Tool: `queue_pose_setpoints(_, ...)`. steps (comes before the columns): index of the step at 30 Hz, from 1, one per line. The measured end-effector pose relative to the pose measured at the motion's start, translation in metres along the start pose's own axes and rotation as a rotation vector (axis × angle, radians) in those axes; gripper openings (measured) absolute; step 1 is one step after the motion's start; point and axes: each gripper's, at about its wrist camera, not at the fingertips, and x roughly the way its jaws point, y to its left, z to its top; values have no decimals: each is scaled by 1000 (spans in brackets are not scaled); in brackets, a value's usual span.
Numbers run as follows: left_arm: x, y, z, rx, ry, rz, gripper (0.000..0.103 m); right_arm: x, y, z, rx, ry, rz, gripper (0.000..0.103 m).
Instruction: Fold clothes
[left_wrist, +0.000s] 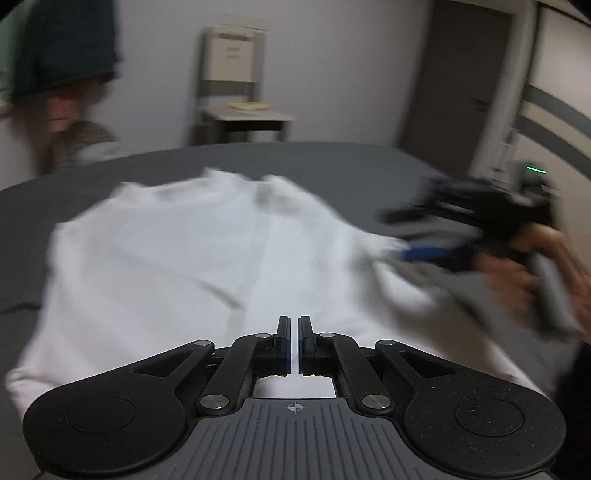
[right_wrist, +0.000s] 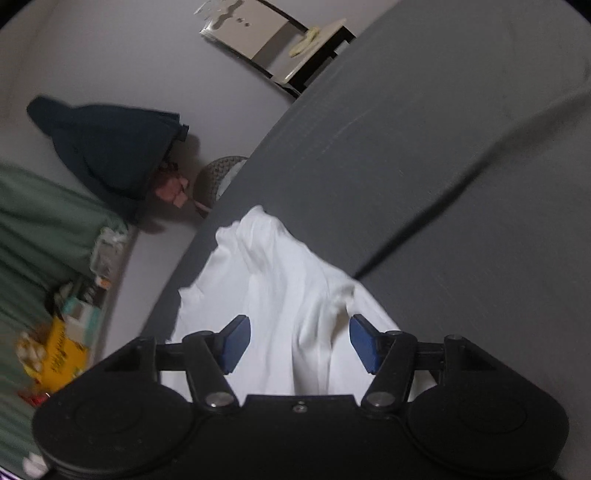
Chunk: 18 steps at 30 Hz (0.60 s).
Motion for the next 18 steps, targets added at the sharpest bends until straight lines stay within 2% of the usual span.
queue_pose_setpoints(5, 24, -21, -19, 88, 124, -73, 1, 31, -11, -2, 59, 44, 36, 59)
queue_pose_setpoints(8, 30, -26, -26, 113, 157, -90, 1, 30, -13, -2, 65, 3, 62, 58)
queue_pose_setpoints(10, 32, -26, -29, 118, 163, -91, 1, 20, -18, 2, 87, -56, 49, 56)
queue_pose_setpoints(12, 29, -23, -29, 109, 179, -92, 1, 12, -27, 9, 121, -93, 40, 48)
queue_pose_setpoints(15, 26, -19, -29, 105, 207, -92, 1, 12, -42, 17, 173, -67, 43, 36)
queue_pose_setpoints(18, 23, -18, -31, 110, 240, -92, 1, 13, -45, 16, 194, -48, 26, 34)
